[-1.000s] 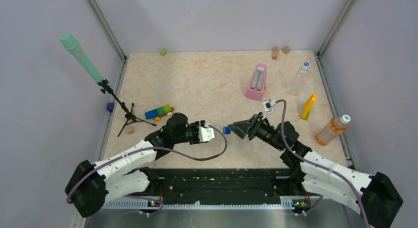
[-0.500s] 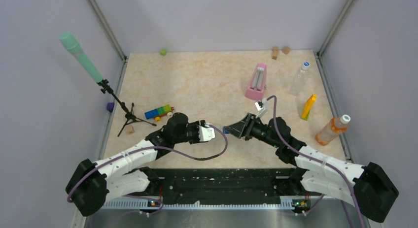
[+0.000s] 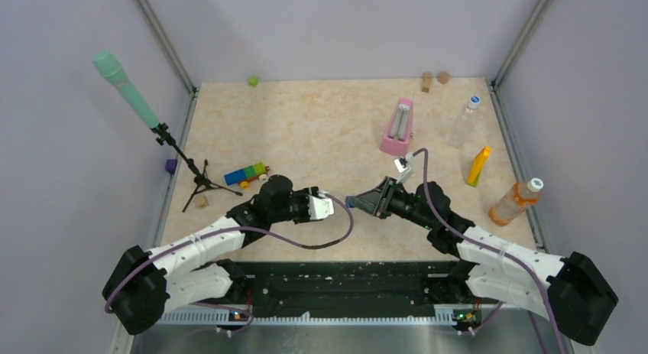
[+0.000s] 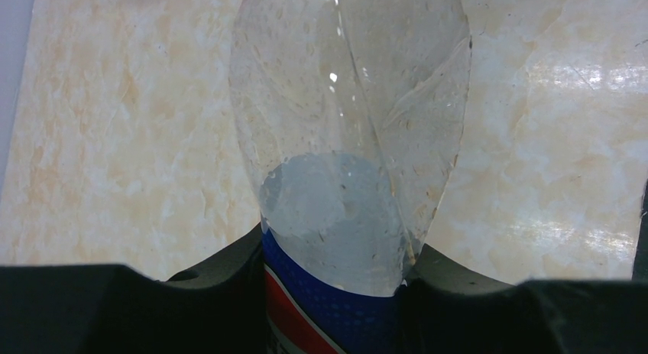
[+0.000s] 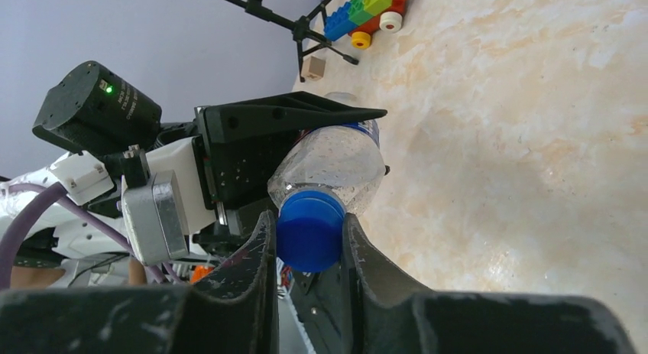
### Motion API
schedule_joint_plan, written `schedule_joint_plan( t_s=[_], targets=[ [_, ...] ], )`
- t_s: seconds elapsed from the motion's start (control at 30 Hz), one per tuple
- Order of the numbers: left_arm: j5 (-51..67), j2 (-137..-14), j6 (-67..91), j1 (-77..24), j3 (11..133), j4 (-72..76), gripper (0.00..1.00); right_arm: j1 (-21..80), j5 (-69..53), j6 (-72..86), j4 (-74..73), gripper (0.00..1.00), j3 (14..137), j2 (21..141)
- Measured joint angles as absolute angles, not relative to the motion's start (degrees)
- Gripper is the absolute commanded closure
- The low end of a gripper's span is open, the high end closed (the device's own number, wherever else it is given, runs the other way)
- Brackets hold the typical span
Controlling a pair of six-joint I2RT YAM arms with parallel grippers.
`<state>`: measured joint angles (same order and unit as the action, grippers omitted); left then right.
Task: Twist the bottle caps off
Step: Unscrew the bottle cap from the plastic bottle.
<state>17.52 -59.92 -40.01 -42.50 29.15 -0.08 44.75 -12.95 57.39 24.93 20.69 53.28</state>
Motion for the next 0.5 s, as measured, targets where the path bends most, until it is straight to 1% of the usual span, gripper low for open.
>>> schedule_joint_plan(
  t_s=[0.23,0.5],
  targets=[
    [17.52,-60.29,-40.01,-42.52,29.15,-0.38,1.00,44.73,-14.46,49.84,24.86,1.00,20.82,53.28],
    [17.87,-60.29,-40.01,-42.50,29.15,-0.36,1.00,44.49,-19.97,29.54,28.71,1.00,21.39,54.19]
  ],
)
